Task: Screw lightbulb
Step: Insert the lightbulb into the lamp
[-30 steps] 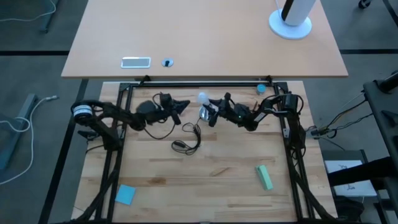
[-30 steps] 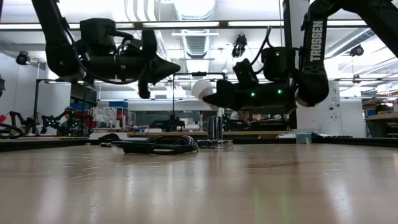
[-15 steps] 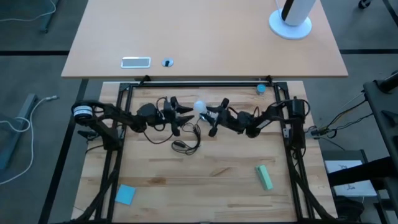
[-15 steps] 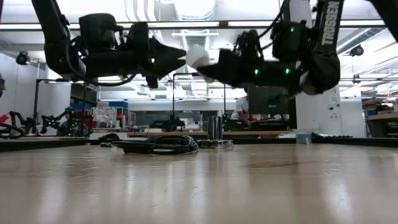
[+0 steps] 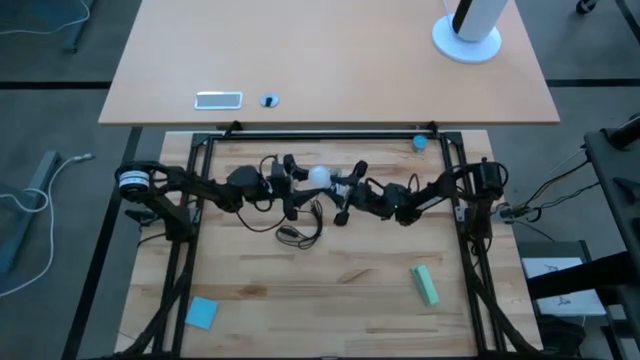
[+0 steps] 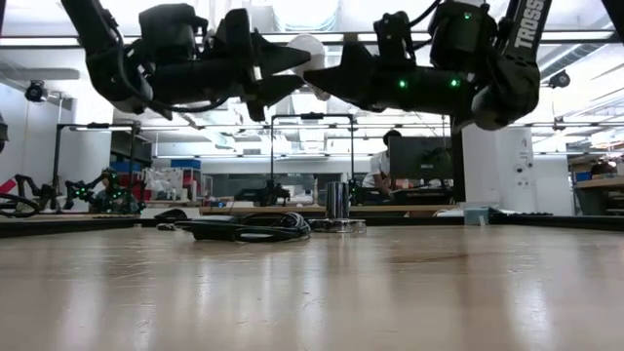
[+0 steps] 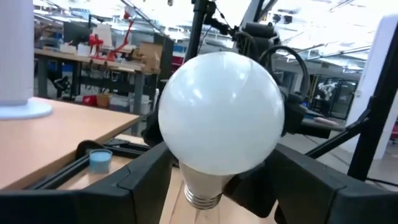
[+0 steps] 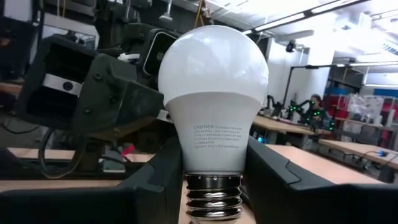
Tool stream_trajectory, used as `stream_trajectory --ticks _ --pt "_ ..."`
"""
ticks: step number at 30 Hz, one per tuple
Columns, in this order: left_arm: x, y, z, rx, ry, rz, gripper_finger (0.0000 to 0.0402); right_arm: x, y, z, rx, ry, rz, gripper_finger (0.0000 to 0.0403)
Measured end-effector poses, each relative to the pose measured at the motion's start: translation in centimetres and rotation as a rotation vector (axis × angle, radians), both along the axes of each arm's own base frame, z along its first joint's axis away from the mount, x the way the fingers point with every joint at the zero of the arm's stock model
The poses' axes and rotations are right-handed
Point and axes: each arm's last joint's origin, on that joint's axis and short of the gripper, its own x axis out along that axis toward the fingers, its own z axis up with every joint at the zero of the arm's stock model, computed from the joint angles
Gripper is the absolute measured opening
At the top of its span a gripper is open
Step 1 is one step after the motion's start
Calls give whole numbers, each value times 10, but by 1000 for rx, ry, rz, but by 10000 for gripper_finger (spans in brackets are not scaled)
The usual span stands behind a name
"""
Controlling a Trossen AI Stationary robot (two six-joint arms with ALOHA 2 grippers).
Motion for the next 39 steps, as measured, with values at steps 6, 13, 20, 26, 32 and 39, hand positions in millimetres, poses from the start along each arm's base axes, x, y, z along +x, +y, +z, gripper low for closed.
stream_trajectory --ticks 6,13,20,26,32,39 --pt "6 2 3 -15 30 40 227 3 3 0 -15 23 -19 124" --pt "8 2 6 -13 21 50 217 6 2 1 -8 39 -26 129" --pt "6 2 1 -36 38 82 209 7 2 -5 -5 94 -31 154" --pt "5 2 7 -43 -9 80 204 8 4 -21 19 221 -7 184" --pt "5 2 3 -25 15 88 204 8 4 -26 43 293 -51 188" --pt "-2 0 -8 31 162 101 192 -5 5 -19 120 521 -118 186"
